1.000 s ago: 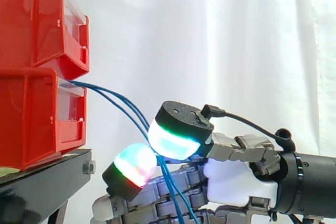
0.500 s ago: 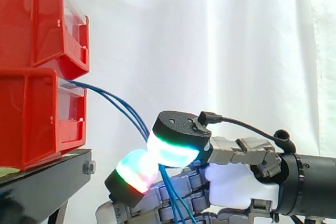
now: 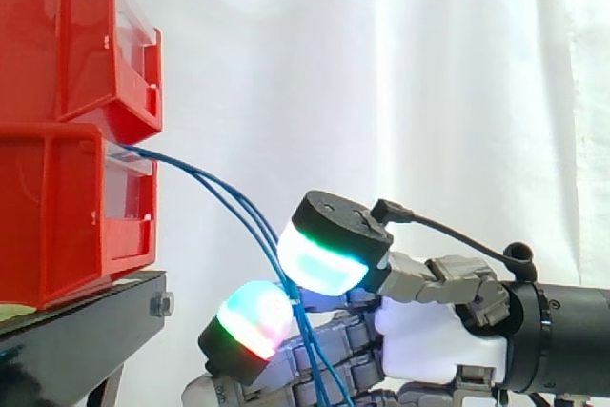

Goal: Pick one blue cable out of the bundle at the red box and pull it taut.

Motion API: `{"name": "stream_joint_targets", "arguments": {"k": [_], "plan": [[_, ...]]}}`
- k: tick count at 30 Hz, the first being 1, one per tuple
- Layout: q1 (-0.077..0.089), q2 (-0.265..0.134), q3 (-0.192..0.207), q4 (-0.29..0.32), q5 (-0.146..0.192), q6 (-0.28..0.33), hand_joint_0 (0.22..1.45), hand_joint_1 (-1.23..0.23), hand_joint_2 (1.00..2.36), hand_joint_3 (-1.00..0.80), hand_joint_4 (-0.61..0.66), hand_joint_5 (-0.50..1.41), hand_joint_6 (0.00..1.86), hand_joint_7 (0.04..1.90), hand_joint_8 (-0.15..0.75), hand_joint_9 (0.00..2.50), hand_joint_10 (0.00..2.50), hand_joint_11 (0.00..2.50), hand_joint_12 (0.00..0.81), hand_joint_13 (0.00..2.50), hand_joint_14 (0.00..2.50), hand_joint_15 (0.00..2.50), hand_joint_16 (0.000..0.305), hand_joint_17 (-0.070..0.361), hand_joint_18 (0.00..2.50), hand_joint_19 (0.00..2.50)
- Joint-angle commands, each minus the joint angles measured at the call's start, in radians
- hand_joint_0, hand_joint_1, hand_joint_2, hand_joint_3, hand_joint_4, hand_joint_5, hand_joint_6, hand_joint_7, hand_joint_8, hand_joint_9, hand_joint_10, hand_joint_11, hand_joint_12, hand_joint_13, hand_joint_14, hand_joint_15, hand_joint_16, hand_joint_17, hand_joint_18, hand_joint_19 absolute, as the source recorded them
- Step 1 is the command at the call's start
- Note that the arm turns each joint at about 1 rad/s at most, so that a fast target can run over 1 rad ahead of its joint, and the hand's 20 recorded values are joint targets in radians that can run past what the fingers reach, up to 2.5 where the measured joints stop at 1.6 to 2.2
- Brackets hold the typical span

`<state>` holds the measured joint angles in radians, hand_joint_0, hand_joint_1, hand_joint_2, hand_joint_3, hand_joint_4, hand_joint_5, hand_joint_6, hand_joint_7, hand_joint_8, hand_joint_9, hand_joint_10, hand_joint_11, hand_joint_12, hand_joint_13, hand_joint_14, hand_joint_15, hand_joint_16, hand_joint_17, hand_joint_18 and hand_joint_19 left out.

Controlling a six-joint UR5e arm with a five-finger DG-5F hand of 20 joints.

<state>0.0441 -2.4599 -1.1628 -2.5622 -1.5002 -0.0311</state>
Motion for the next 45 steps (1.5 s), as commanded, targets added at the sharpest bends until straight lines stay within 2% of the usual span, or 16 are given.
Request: {"name": "stream_joint_targets", "arguments": {"k": [1, 6, 12, 19, 21, 26, 30, 45], "plan": [[-0.001, 0.001, 0.0, -0.001, 0.0, -0.003, 0.53, -0.61, 1.0, -0.44, 0.22, -0.18, 0.85, 0.89, 0.365, 0.56, 0.01, 0.31, 0.385, 0.28, 0.01, 0.16, 0.058, 0.13, 0.29, 0.24], [-0.009, -0.001, 0.0, -0.01, 0.0, -0.01, 0.59, -0.66, 1.01, -0.31, 0.22, -0.18, 0.86, 0.96, 0.357, 0.57, 0.01, 0.31, 0.374, 0.29, 0.01, 0.16, 0.055, 0.124, 0.29, 0.24], [-0.009, -0.001, 0.002, -0.012, 0.0, -0.01, 0.6, -0.7, 1.02, -0.17, 0.23, -0.18, 0.89, 0.95, 0.364, 0.57, 0.01, 0.33, 0.381, 0.31, 0.0, 0.16, 0.056, 0.127, 0.31, 0.23], [-0.013, -0.001, 0.0, -0.012, 0.003, -0.012, 0.6, -0.7, 1.01, -0.19, 0.24, -0.18, 0.9, 0.93, 0.366, 0.57, 0.01, 0.33, 0.384, 0.31, 0.01, 0.16, 0.057, 0.128, 0.32, 0.23], [-0.015, -0.001, 0.0, -0.012, 0.003, -0.018, 0.57, -0.68, 1.01, -0.3, 0.24, -0.19, 0.89, 0.91, 0.357, 0.56, 0.01, 0.33, 0.376, 0.3, 0.01, 0.17, 0.055, 0.124, 0.3, 0.25], [-0.018, -0.001, 0.0, -0.012, 0.011, -0.046, 0.53, -0.67, 1.01, -0.41, 0.24, -0.19, 0.88, 0.91, 0.363, 0.56, 0.01, 0.33, 0.385, 0.3, 0.01, 0.17, 0.057, 0.129, 0.31, 0.24], [-0.02, 0.001, 0.0, -0.012, 0.02, -0.064, 0.53, -0.66, 1.01, -0.42, 0.24, -0.19, 0.87, 0.91, 0.366, 0.56, 0.01, 0.33, 0.387, 0.31, 0.01, 0.17, 0.058, 0.13, 0.31, 0.24], [-0.024, 0.012, 0.002, -0.019, 0.02, -0.081, 0.52, -0.66, 1.0, -0.43, 0.23, -0.19, 0.86, 0.9, 0.369, 0.55, 0.01, 0.33, 0.39, 0.31, 0.01, 0.18, 0.058, 0.131, 0.31, 0.25]]}}
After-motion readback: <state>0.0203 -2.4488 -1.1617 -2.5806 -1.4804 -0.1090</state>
